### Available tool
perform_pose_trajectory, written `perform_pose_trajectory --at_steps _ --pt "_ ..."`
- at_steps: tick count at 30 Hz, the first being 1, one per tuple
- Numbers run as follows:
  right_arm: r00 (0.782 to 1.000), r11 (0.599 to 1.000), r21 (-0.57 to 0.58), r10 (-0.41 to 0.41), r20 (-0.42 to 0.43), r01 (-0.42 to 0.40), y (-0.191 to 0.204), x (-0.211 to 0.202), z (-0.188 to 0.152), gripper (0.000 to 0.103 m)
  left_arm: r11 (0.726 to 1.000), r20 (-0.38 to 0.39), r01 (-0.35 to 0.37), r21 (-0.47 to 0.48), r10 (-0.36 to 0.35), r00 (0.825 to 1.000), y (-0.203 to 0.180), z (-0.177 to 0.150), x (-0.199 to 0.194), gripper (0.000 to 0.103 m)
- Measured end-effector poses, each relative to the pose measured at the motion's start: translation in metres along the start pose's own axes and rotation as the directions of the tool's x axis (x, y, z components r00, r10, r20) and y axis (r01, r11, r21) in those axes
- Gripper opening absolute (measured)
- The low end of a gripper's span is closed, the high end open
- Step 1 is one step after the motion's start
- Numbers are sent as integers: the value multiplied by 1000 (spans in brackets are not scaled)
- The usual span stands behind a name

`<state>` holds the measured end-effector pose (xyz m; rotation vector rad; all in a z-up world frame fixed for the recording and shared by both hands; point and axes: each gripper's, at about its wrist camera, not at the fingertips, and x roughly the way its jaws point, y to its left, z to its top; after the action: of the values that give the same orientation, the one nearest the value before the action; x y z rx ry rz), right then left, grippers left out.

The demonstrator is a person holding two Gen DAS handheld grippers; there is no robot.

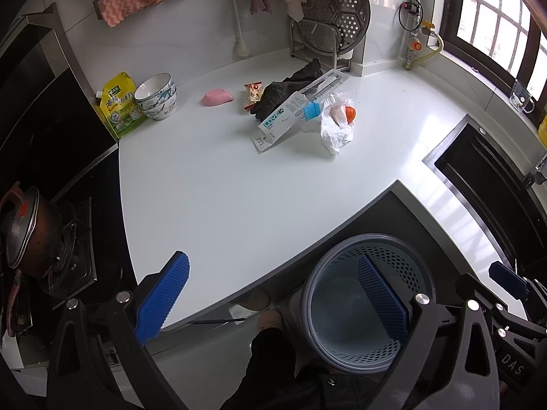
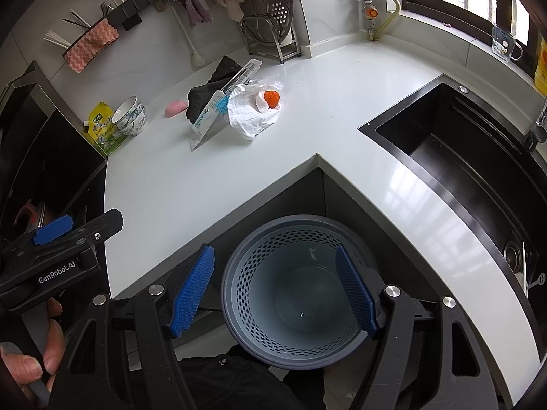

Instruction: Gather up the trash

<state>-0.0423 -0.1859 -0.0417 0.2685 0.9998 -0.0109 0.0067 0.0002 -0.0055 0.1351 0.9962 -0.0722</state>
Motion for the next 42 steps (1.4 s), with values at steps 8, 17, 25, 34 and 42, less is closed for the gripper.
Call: perform_pose_trajectory --at_steps 8,17,25,34,42 --pt "1000 1000 0 2 0 -2 1 0 1 70 1000 1 -1 -1 1 1000 0 1 0 97" --pt "1000 1000 18 20 15 -21 7 12 18 70 1000 19 -21 -11 21 1000 16 18 3 97" --pt "998 1000 27 6 59 -7 26 39 57 70 1000 16 -3 -31 4 1000 51 61 36 97" --pt "997 999 46 -24 77 20 50 94 110 70 996 44 69 49 -71 997 74 109 90 97" --pt "996 992 104 -72 54 66 58 162 144 70 984 29 126 124 -130 991 91 155 150 97"
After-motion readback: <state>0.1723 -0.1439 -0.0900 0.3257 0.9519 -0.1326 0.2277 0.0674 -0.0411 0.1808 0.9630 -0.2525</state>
